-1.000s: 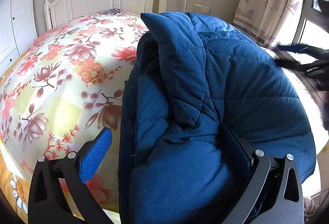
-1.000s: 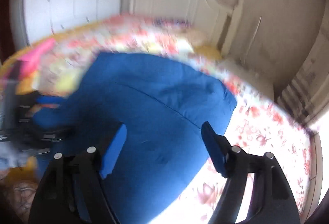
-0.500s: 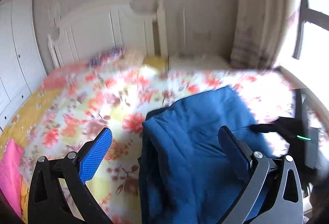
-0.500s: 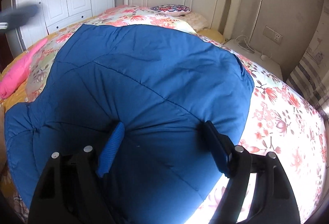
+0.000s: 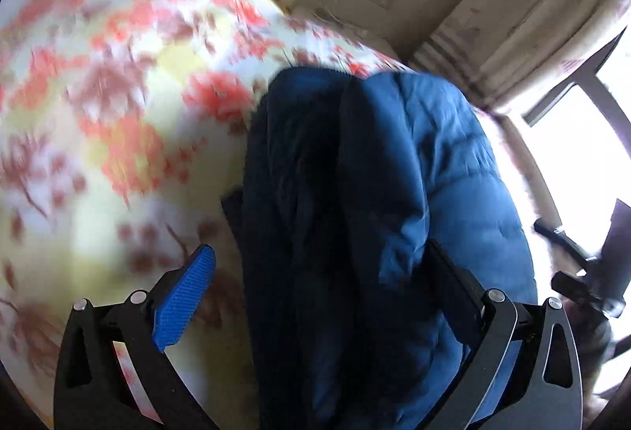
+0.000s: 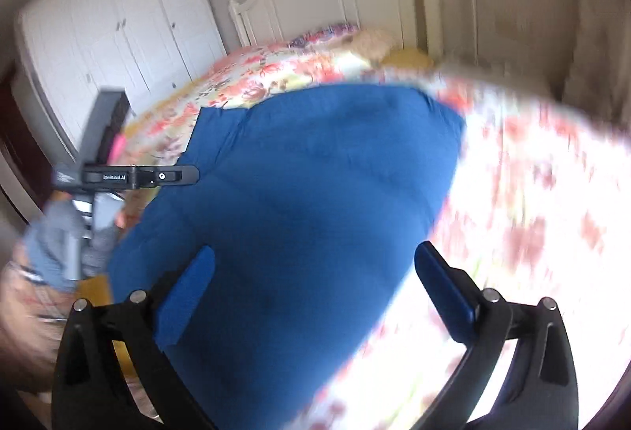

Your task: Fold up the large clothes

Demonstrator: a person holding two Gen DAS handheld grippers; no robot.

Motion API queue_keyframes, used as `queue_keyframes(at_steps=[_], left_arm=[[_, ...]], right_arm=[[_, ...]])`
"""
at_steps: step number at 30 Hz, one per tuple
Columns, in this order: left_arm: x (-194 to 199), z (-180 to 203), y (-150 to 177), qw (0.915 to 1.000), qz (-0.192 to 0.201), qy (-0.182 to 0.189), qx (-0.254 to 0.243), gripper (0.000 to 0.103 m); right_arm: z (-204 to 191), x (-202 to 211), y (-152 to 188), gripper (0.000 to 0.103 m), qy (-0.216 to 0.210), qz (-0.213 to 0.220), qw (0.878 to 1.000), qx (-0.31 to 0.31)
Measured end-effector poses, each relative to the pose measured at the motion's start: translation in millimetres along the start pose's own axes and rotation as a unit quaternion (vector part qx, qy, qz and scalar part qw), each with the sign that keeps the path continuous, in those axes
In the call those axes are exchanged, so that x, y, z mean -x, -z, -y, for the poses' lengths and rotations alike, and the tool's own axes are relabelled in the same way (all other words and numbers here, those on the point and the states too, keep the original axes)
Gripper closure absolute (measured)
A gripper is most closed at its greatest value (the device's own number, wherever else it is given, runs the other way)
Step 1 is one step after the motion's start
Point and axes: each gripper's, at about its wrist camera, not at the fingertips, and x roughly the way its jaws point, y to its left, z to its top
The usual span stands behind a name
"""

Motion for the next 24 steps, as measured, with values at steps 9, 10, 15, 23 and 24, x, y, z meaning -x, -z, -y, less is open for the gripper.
queue_keyframes(at_steps=[9, 10, 15, 23, 24], left_arm=[[-6.0, -32.8, 43.6, 0.9818, -0.041, 0.168, 0.078, 0.004], [-7.1, -29.0, 47.0, 0.9790, -0.050, 0.183, 0.074, 0.004], [-12.2, -18.8, 48.5, 0.9791, -0.057, 0.184, 0.065, 0.004], [-2.2, 13.9, 57.7, 0.9884, 0.003, 0.151, 0.018, 0.039], [2.3, 19.7, 57.8, 0.9889, 0.019, 0.147, 0.012, 0.045]], right_arm=[[21.2, -33.3, 37.3, 0.002, -0.147, -0.085, 0.982, -0.079], [17.2, -39.8, 36.6, 0.002, -0.153, -0.091, 0.981, -0.076], [5.4, -59.3, 27.9, 0.002, -0.147, -0.088, 0.983, -0.065], [-22.8, -31.0, 39.5, 0.039, -0.062, 0.012, 0.997, 0.042], [-29.0, -26.4, 35.6, 0.041, -0.044, 0.028, 0.997, 0.061]])
